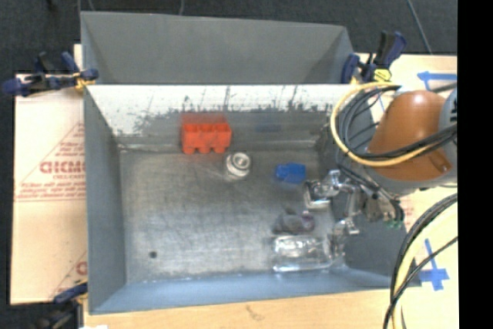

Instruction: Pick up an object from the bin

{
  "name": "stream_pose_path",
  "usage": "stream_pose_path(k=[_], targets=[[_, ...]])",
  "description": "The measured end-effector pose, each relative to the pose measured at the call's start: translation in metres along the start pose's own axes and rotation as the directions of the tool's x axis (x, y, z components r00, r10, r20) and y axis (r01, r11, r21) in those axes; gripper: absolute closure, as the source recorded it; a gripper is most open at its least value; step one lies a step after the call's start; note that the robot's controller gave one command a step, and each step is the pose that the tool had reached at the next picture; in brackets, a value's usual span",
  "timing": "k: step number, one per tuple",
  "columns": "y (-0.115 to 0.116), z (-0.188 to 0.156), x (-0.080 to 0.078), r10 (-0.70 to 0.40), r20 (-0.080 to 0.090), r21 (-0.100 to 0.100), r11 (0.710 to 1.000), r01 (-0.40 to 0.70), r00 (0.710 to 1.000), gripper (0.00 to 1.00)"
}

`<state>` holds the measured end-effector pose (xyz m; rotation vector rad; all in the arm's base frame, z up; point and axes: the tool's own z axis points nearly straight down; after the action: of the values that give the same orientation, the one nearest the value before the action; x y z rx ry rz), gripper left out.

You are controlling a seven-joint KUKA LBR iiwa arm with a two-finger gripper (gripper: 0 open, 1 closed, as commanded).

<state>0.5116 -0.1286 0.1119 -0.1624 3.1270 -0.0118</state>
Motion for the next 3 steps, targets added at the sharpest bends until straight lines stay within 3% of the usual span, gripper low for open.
stream_pose_path(k=[1,3], targets=[[0.0025,0.0037,0.0012,-0.032,0.0,0.001,0.999,0.032,0.999,0.0],[0.0087,0.0125,0.005,0.008,-0.002,-0.005,1.0,-0.008,1.0,0.0]])
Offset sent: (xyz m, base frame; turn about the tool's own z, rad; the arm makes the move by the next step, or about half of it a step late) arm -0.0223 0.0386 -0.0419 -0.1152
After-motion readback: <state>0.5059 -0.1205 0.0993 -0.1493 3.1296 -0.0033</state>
